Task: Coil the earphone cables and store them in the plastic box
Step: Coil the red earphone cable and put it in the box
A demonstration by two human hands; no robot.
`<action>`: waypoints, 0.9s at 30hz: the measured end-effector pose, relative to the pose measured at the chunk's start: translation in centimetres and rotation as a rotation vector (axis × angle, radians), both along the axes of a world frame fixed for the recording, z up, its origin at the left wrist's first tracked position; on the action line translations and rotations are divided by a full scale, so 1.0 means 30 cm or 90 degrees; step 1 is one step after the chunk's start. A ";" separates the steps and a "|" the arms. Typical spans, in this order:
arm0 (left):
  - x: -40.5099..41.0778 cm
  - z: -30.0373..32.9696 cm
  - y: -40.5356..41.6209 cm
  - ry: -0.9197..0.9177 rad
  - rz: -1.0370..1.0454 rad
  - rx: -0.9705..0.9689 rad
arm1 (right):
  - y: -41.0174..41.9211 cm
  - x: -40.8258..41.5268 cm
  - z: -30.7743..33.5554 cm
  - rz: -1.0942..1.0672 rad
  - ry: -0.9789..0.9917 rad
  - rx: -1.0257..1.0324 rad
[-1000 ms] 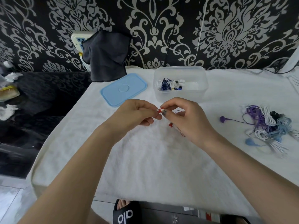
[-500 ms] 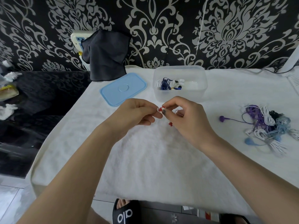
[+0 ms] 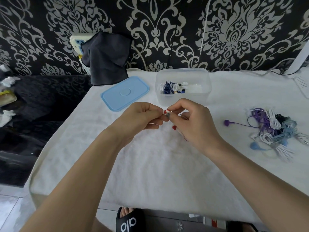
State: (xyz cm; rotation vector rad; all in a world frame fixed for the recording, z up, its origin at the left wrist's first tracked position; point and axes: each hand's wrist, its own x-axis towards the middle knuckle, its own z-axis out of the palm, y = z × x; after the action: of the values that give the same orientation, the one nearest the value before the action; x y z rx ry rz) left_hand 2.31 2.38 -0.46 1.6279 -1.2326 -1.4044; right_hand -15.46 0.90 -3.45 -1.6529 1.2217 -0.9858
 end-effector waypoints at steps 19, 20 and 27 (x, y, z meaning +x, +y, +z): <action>-0.049 0.000 0.010 -0.008 0.063 -0.074 | 0.014 0.024 -0.013 -0.026 -0.068 -0.063; -0.051 0.000 0.012 -0.003 0.064 -0.073 | 0.015 0.025 -0.009 -0.029 -0.075 -0.047; -0.055 0.012 0.015 0.100 0.103 -0.035 | 0.026 0.019 0.045 -0.051 -0.181 0.142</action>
State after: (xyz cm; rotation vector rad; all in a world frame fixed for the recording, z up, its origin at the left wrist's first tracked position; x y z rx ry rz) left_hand 0.64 2.81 -0.12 1.5139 -1.0182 -1.3576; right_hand -14.90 1.69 -2.09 -1.2524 1.1638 -1.0517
